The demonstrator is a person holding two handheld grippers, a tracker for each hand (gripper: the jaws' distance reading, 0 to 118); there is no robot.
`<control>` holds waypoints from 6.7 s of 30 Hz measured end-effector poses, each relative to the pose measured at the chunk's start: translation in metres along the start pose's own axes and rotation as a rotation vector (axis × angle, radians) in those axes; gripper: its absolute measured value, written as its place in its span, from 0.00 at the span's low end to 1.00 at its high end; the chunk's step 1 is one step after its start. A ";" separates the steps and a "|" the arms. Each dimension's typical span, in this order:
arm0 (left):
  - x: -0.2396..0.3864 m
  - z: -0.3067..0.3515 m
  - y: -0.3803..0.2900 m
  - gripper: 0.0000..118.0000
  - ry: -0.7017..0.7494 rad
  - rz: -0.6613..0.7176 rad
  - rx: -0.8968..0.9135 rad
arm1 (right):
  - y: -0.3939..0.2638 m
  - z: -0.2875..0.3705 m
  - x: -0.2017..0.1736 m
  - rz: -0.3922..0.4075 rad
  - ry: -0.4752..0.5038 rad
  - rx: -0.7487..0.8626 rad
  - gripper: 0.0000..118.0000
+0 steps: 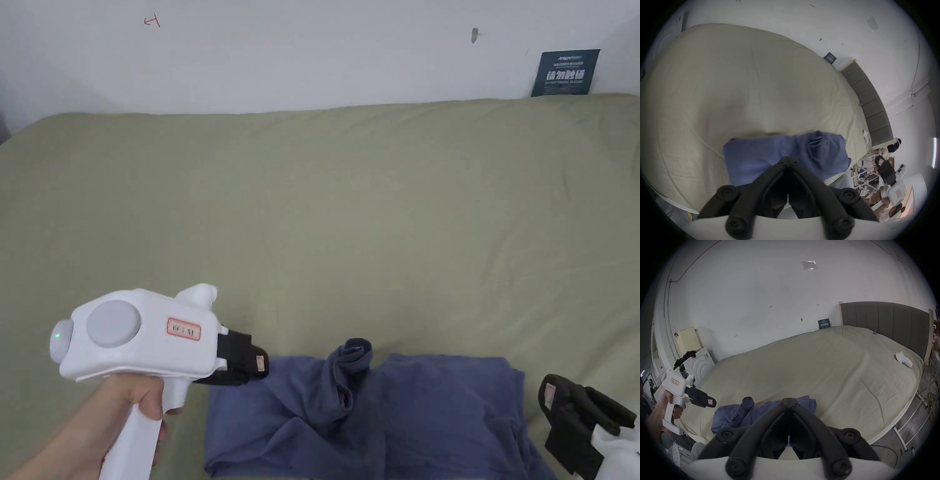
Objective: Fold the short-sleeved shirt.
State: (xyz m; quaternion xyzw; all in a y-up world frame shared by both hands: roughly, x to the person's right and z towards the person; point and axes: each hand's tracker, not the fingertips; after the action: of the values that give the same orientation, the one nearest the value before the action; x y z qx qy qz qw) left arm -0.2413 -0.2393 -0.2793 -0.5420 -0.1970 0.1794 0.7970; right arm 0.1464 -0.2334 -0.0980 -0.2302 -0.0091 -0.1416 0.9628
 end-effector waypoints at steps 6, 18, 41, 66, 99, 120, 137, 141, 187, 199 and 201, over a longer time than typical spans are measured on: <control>0.021 -0.074 -0.010 0.00 -0.200 0.039 -0.092 | -0.003 -0.003 0.003 -0.004 -0.009 -0.024 0.02; 0.062 -0.149 -0.049 0.00 -0.240 0.033 -0.156 | -0.008 -0.006 0.022 -0.021 -0.057 -0.073 0.02; -0.089 -0.009 -0.042 1.00 -0.191 0.124 0.047 | -0.004 -0.024 -0.030 0.071 0.039 -0.098 0.02; -0.133 0.103 -0.043 0.07 -0.049 0.345 0.197 | 0.000 -0.022 -0.036 0.097 0.069 -0.097 0.02; 0.106 -0.034 -0.014 0.69 0.061 -0.100 -0.039 | -0.002 0.003 0.028 -0.037 -0.003 -0.072 0.02; 0.040 -0.149 -0.037 0.00 -0.334 0.153 -0.138 | -0.011 -0.021 0.020 -0.004 -0.019 -0.171 0.02; -0.004 0.014 -0.037 0.00 -0.039 -0.033 0.129 | -0.020 -0.150 -0.053 -0.206 0.598 -0.515 0.02; -0.048 0.014 -0.039 0.00 0.005 0.032 0.107 | -0.051 -0.211 -0.050 -0.430 0.821 -0.692 0.02; -0.328 0.173 0.051 0.24 0.013 0.205 0.076 | -0.027 -0.174 -0.048 -0.282 0.703 -0.658 0.02; -0.354 0.170 0.086 0.86 0.209 0.157 0.011 | -0.016 -0.194 -0.051 -0.279 0.662 -0.632 0.02; -0.357 0.180 0.086 0.95 0.330 0.076 0.077 | -0.014 -0.193 -0.050 -0.277 0.667 -0.627 0.02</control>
State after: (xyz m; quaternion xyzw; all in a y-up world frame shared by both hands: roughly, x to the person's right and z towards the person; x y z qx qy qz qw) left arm -0.6458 -0.2450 -0.3420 -0.5401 -0.0358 0.1257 0.8314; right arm 0.0849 -0.3180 -0.2686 -0.4481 0.3127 -0.3305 0.7696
